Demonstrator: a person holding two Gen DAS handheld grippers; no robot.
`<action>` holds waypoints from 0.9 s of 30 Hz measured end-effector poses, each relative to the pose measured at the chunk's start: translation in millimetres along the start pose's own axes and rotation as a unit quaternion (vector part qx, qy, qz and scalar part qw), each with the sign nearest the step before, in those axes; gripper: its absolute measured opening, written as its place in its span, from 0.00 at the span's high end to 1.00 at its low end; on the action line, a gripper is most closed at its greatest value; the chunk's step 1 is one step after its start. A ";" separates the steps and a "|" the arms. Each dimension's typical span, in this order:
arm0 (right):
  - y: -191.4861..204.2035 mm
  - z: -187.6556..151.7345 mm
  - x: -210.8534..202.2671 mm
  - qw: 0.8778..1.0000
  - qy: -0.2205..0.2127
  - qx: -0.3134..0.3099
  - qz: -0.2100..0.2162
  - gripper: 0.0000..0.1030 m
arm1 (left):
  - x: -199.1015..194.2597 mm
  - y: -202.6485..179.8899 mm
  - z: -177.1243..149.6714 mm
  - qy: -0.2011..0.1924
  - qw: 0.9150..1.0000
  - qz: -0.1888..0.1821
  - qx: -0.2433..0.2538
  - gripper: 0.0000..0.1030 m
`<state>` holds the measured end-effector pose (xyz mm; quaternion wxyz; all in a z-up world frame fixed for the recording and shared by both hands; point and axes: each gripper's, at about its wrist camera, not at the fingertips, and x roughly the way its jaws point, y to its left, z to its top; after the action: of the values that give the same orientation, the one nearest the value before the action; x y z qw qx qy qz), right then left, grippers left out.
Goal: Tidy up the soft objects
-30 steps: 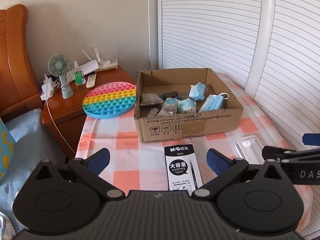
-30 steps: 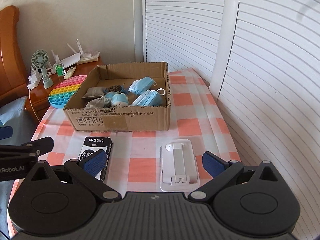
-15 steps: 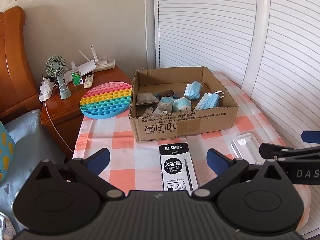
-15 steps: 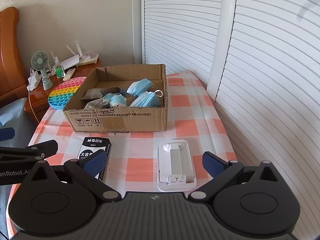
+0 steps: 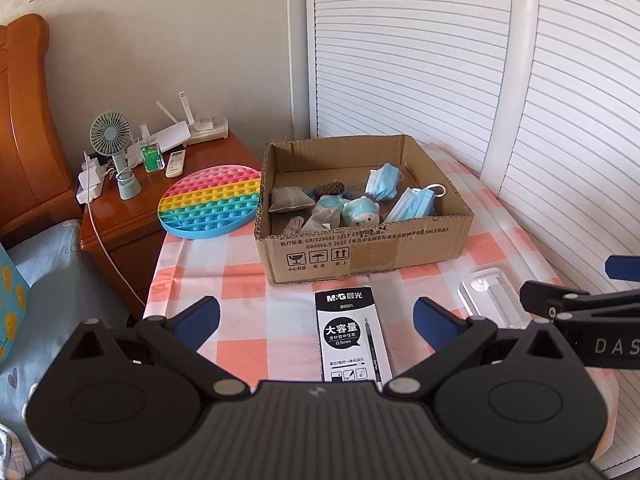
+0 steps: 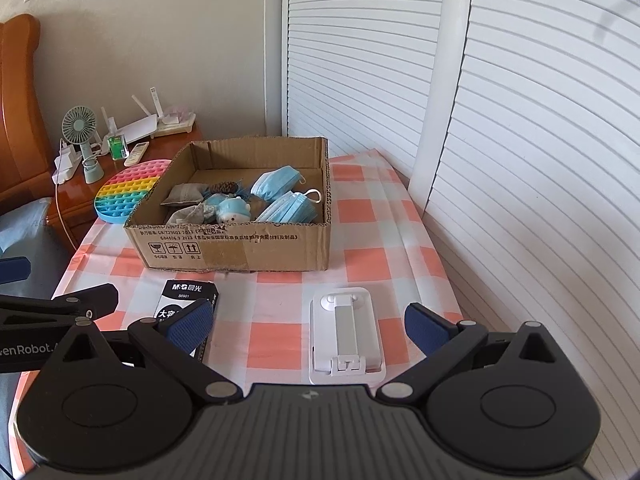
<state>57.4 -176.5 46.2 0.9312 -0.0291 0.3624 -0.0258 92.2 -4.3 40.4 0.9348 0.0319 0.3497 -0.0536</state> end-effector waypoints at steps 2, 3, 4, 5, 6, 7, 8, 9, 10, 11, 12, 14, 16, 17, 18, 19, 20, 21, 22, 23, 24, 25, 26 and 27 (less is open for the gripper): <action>-0.1 0.2 -1.0 1.000 -0.002 0.000 0.000 0.00 | -0.5 0.8 -0.6 0.000 1.000 -0.001 -0.001 0.01; -0.6 0.3 -1.1 1.000 -0.002 0.000 0.000 0.00 | -0.4 0.8 -0.5 0.000 1.000 0.000 -0.001 0.01; -0.7 0.4 -1.4 1.000 -0.002 0.001 0.000 0.00 | -0.4 0.7 -0.5 0.001 1.000 0.000 -0.001 0.01; -0.4 0.2 -2.0 1.000 -0.002 0.001 0.000 0.00 | -0.6 0.7 -0.6 0.000 1.000 0.000 -0.002 0.01; -0.4 0.2 -2.2 1.000 -0.002 0.001 0.000 0.00 | -1.0 1.0 -0.7 0.001 1.000 0.000 -0.002 0.01; -0.3 0.1 -2.3 1.000 -0.002 0.000 0.000 0.00 | -1.1 1.0 -0.7 0.000 1.000 0.000 -0.002 0.01; -0.5 0.2 -2.4 1.000 -0.003 0.000 0.000 0.00 | -1.2 1.0 -0.9 0.000 1.000 0.000 -0.002 0.01; -0.5 0.1 -2.3 1.000 -0.002 0.001 0.001 0.00 | -1.1 1.1 -1.0 0.000 1.000 0.000 -0.002 0.01; -0.3 -0.3 -2.1 1.000 -0.002 0.000 0.001 0.00 | -1.0 1.0 -0.8 0.000 1.000 -0.001 -0.002 0.01; -0.3 -0.5 -2.2 1.000 -0.002 0.000 0.001 0.00 | -1.0 1.0 -0.8 0.000 1.000 -0.001 -0.002 0.01; -0.3 -0.4 -2.2 1.000 -0.002 0.000 0.001 0.00 | -0.9 1.1 -0.9 0.001 1.000 0.000 -0.002 0.01; -0.3 -0.7 -2.5 1.000 -0.002 0.001 0.001 0.00 | -0.9 0.6 -1.5 0.001 1.000 -0.001 -0.002 0.01; -0.4 -0.9 -2.5 1.000 -0.002 0.000 0.001 0.00 | -1.0 0.4 -1.5 0.002 1.000 0.000 -0.002 0.01; -0.6 -1.3 -2.6 1.000 -0.002 0.000 0.001 0.00 | -0.9 0.5 -1.5 0.002 1.000 -0.001 -0.002 0.01; -0.9 -1.5 -2.7 1.000 -0.002 0.001 0.001 0.00 | -0.9 0.5 -1.5 0.002 1.000 -0.001 -0.002 0.01; -0.9 -1.4 -2.4 1.000 -0.002 0.000 0.002 0.00 | -1.0 0.5 -1.6 0.002 1.000 -0.001 -0.002 0.01; -0.8 -1.4 -2.5 1.000 -0.002 0.000 0.001 0.00 | -0.9 0.6 -1.6 0.002 1.000 -0.001 -0.002 0.01; -1.0 -1.7 -2.5 1.000 -0.002 0.001 0.001 0.00 | -1.0 0.4 -1.7 0.002 1.000 -0.001 -0.002 0.01; -1.3 -1.7 -2.4 1.000 -0.002 0.001 0.001 0.00 | -0.7 -0.1 -1.4 0.002 1.000 -0.001 -0.002 0.01; -1.4 -1.7 -2.3 1.000 -0.002 0.002 0.001 0.00 | -0.5 -0.3 -1.5 0.002 1.000 -0.001 -0.002 0.01; -1.4 -1.8 -2.4 1.000 -0.002 0.001 0.000 0.00 | -0.5 -0.3 -1.5 0.002 1.000 -0.001 -0.002 0.01; -1.6 -1.8 -2.5 1.000 -0.002 0.001 0.000 0.00 | -0.6 -0.4 -1.5 0.002 1.000 0.000 -0.002 0.01; -1.8 -2.2 -2.5 1.000 -0.002 0.001 0.000 0.00 | -0.7 -0.3 -1.5 0.002 1.000 -0.001 -0.002 0.01; -1.9 -2.2 -2.6 1.000 -0.002 0.002 0.001 0.00 | -0.9 -0.6 -1.6 0.002 1.000 -0.001 -0.002 0.01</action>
<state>53.9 -178.3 46.5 0.9320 -0.0276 0.3604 -0.0258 90.4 -4.6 39.8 0.9340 0.0300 0.3519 -0.0540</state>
